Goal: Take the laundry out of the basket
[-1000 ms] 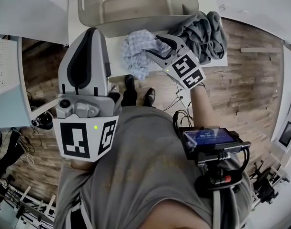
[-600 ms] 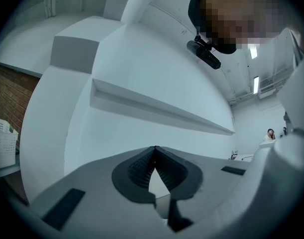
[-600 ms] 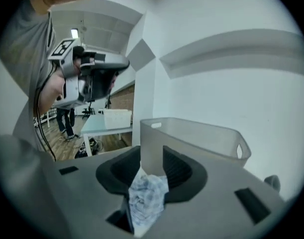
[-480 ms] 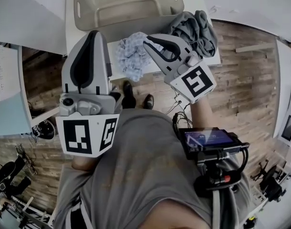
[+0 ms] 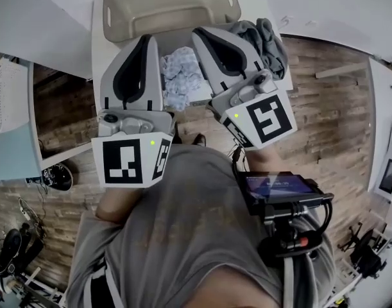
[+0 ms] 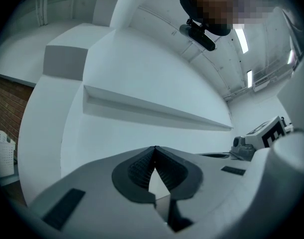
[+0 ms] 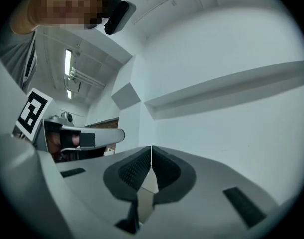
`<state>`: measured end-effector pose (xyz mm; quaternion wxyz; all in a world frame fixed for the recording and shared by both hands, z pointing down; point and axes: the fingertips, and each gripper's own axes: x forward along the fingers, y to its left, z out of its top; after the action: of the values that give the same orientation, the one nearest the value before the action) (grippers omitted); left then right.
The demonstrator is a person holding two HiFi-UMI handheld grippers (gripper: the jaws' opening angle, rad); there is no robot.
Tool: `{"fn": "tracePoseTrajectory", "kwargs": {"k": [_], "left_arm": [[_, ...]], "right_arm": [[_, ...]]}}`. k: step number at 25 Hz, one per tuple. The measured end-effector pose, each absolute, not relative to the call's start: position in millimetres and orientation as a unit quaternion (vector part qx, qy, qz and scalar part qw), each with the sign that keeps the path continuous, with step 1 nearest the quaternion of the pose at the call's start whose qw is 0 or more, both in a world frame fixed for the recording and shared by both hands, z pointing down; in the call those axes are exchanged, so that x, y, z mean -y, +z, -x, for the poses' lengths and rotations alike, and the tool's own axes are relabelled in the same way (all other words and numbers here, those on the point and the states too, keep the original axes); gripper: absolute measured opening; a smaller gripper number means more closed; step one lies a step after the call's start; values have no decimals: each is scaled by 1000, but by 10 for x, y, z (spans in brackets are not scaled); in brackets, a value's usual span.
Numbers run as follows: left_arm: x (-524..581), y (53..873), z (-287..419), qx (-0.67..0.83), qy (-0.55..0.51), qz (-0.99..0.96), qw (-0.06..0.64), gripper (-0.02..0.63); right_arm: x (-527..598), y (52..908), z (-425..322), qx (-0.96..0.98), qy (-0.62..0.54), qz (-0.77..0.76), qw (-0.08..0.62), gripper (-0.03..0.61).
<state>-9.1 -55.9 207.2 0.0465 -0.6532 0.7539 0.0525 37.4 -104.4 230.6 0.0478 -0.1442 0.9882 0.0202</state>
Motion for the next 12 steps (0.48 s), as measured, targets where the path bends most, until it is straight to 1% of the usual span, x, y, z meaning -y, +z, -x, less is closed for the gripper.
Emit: {"fn": "tracePoseTrajectory", "kwargs": {"k": [12], "left_arm": [[644,2129,25,-748,39,661,55,8]], "right_arm": [[975,2307,-317,-988,26,143,50,6]]}}
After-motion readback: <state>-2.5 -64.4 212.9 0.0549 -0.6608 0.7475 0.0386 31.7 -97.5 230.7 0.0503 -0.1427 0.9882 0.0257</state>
